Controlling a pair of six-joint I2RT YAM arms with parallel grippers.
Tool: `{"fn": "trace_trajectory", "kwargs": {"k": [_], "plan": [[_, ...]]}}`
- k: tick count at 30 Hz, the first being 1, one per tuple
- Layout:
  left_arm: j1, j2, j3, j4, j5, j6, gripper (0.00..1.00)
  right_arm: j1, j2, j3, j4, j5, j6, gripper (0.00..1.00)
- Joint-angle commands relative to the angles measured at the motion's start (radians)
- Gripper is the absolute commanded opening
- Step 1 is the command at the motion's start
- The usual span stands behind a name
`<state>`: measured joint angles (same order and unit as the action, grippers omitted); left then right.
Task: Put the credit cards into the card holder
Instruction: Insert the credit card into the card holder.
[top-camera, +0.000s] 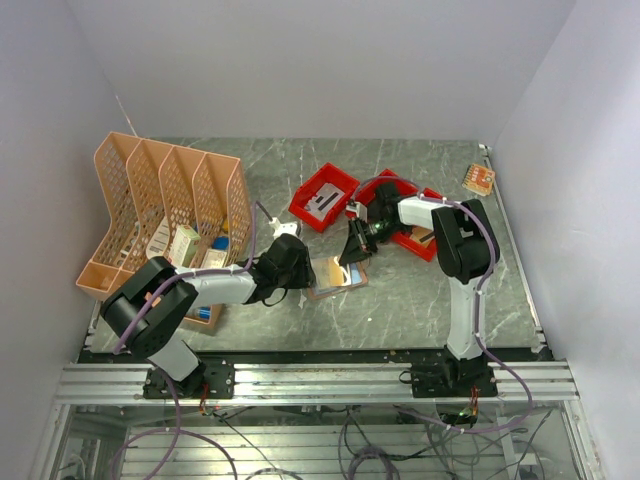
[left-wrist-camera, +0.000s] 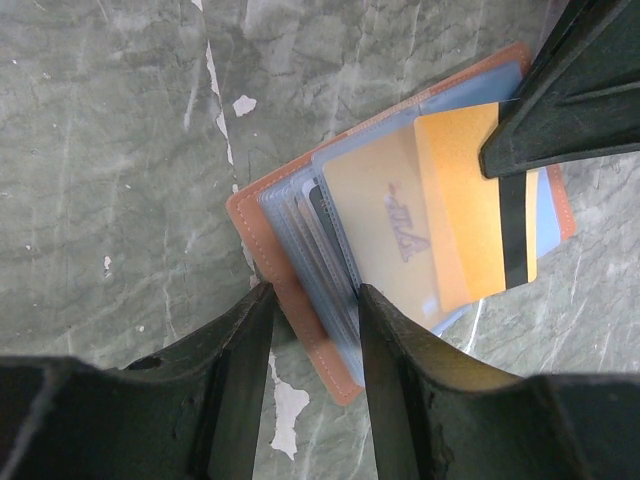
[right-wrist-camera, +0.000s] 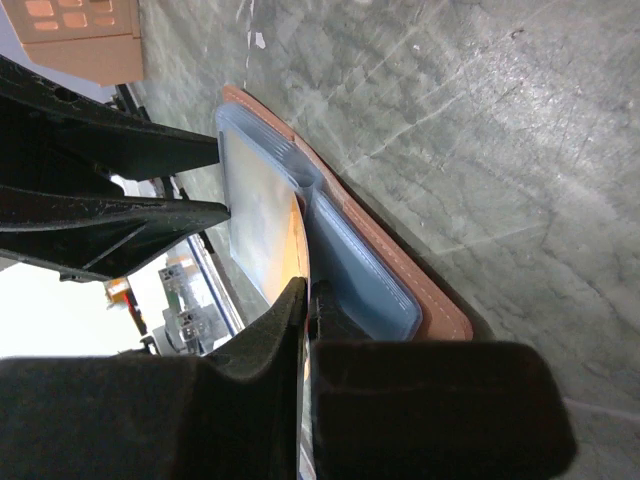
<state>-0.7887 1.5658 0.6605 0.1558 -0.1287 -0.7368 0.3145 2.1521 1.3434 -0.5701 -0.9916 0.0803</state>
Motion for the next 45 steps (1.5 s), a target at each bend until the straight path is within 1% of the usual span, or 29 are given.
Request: {"fn": "trace_trajectory", "kwargs": {"k": [1, 11, 16, 19, 23, 26, 28, 30, 34, 37, 39, 45], "plan": [[0.002, 0.029, 0.014, -0.007, 0.027, 0.037, 0.5, 0.019, 0.051, 0.022, -0.026, 0.074, -0.014, 0.0], [0.002, 0.017, 0.014, 0.018, 0.044, 0.053, 0.5, 0.041, 0.079, 0.057, -0.042, 0.057, -0.008, 0.01], [0.003, -0.024, 0.02, 0.011, 0.038, 0.06, 0.52, 0.05, 0.093, 0.07, -0.037, 0.053, -0.004, 0.05], [-0.001, -0.066, 0.036, -0.038, 0.01, 0.059, 0.53, 0.049, 0.098, 0.072, -0.029, 0.053, -0.002, 0.06], [-0.042, -0.147, 0.084, -0.136, -0.087, 0.053, 0.55, 0.051, 0.105, 0.075, -0.023, 0.048, -0.001, 0.07], [-0.084, -0.165, 0.119, -0.128, -0.099, 0.029, 0.57, 0.051, 0.106, 0.074, -0.018, 0.045, 0.002, 0.07], [-0.118, -0.139, 0.143, -0.083, -0.098, -0.022, 0.54, 0.05, 0.105, 0.07, -0.013, 0.044, 0.005, 0.08], [-0.158, -0.079, 0.185, -0.065, -0.133, -0.085, 0.51, 0.049, 0.107, 0.068, -0.01, 0.044, 0.007, 0.08], [-0.243, 0.054, 0.321, -0.134, -0.284, -0.136, 0.49, 0.05, 0.112, 0.066, -0.006, 0.044, 0.01, 0.08], [-0.279, 0.153, 0.429, -0.199, -0.368, -0.159, 0.4, 0.049, 0.111, 0.065, -0.001, 0.044, 0.012, 0.09], [-0.295, 0.212, 0.477, -0.222, -0.393, -0.173, 0.37, 0.049, 0.111, 0.065, -0.001, 0.044, 0.012, 0.09], [-0.322, 0.348, 0.598, -0.313, -0.462, -0.201, 0.36, 0.049, 0.111, 0.062, 0.0, 0.042, 0.012, 0.09]]}}
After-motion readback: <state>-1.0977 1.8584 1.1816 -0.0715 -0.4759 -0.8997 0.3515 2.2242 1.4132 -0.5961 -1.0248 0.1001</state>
